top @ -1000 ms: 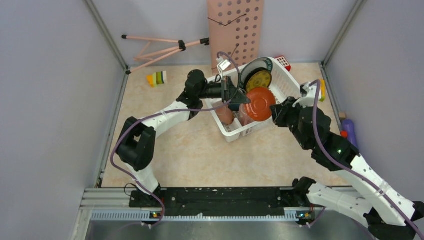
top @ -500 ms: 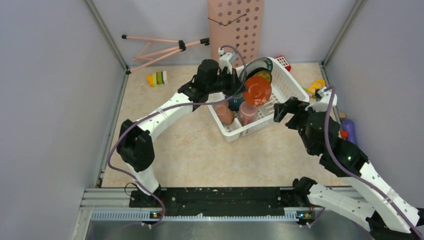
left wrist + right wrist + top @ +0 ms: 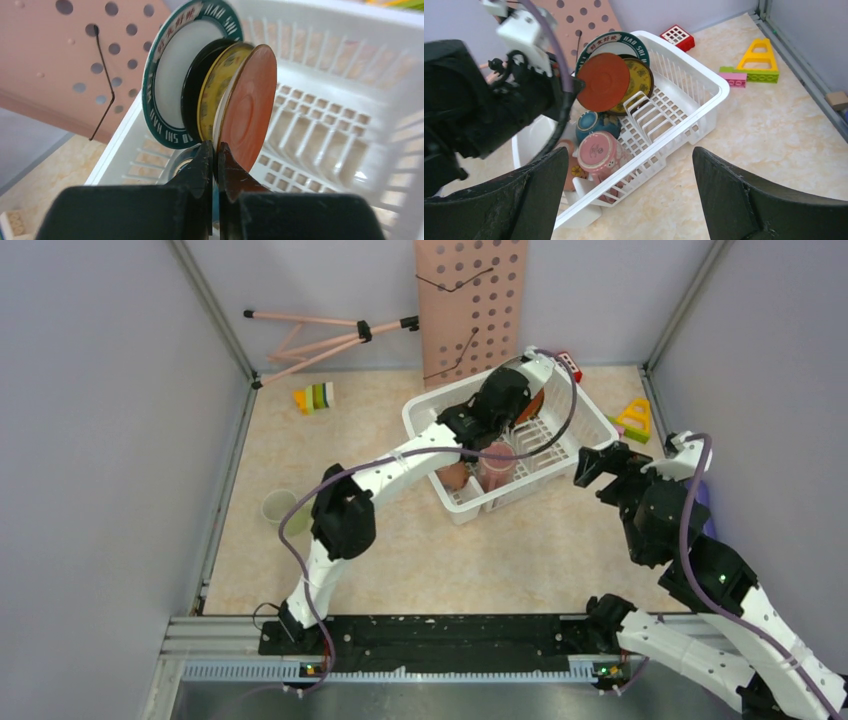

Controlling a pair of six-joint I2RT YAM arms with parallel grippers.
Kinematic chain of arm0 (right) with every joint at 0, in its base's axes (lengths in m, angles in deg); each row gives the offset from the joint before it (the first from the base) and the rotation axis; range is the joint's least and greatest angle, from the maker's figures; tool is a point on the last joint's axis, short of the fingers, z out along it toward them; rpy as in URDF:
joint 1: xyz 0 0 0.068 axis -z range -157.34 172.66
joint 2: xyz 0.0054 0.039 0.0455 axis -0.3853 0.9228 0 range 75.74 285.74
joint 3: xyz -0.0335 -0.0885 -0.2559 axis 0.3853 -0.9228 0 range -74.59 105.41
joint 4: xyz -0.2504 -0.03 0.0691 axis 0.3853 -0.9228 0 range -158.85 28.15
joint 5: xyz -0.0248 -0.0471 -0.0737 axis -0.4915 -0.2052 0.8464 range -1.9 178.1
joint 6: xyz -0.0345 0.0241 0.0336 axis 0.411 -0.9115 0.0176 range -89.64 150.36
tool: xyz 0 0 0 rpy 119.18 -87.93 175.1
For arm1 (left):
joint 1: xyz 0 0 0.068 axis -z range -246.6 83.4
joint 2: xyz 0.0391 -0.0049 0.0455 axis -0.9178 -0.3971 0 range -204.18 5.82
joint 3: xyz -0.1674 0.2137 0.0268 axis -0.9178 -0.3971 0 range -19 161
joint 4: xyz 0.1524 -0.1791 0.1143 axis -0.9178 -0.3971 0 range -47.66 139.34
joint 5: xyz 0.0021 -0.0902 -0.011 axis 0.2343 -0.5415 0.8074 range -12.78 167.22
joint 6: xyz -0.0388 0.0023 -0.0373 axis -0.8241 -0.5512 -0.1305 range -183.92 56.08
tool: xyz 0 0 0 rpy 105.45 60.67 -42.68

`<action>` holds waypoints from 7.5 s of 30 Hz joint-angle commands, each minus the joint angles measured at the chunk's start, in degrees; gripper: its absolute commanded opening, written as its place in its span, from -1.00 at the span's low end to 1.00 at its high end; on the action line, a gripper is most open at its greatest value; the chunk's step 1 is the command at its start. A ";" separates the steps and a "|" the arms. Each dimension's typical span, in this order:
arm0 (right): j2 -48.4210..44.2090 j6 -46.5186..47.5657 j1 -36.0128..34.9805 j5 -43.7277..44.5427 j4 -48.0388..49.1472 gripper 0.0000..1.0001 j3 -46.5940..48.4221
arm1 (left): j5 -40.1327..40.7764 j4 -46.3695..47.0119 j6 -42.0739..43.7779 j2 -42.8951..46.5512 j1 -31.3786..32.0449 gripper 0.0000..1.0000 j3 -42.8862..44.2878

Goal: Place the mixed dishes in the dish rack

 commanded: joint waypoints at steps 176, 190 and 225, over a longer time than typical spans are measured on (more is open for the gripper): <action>32.09 -41.04 18.66 -82.12 30.96 0.98 -3.17 | -50.91 71.21 -52.77 68.22 -30.19 -1.00 -83.44; 32.23 -56.20 19.22 -83.21 40.64 0.98 -5.69 | -59.80 80.78 -43.16 56.28 -20.26 -1.00 -77.57; 32.05 -42.38 30.10 -78.69 27.97 -0.68 -1.27 | -48.91 72.48 -40.42 48.60 -17.04 0.80 -74.77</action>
